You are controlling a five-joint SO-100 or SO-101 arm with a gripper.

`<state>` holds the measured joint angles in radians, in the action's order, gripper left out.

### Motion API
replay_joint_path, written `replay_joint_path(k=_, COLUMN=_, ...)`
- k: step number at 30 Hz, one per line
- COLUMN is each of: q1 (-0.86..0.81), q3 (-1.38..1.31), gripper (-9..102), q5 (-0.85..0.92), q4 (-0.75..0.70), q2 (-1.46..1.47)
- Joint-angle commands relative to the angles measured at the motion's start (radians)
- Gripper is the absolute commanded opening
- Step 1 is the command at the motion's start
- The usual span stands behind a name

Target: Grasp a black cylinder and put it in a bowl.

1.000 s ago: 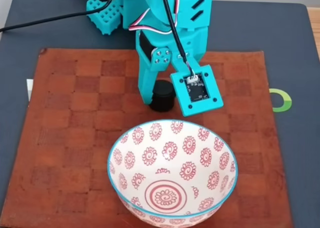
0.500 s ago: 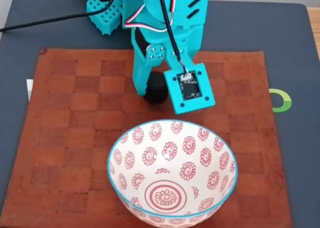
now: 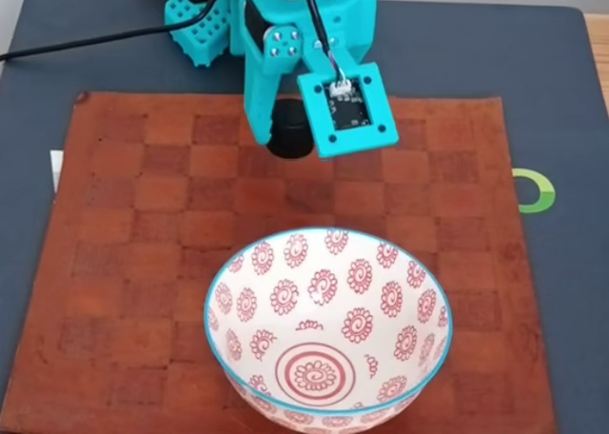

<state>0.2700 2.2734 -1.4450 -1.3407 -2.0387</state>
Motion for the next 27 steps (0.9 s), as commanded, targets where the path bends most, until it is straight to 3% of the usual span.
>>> replay_joint_path(k=1, q1=-0.034, q3=-0.106, gripper=13, q5=0.031, q4=-0.046, q2=-0.029)
replay_joint_path(k=12, q1=-0.13, q3=-0.295, gripper=13, q5=0.15, q4=-0.089, q2=-0.008)
replay_joint_path(k=27, q1=-0.153, q3=-0.881, gripper=13, q5=0.275, q4=-0.19, q2=0.445)
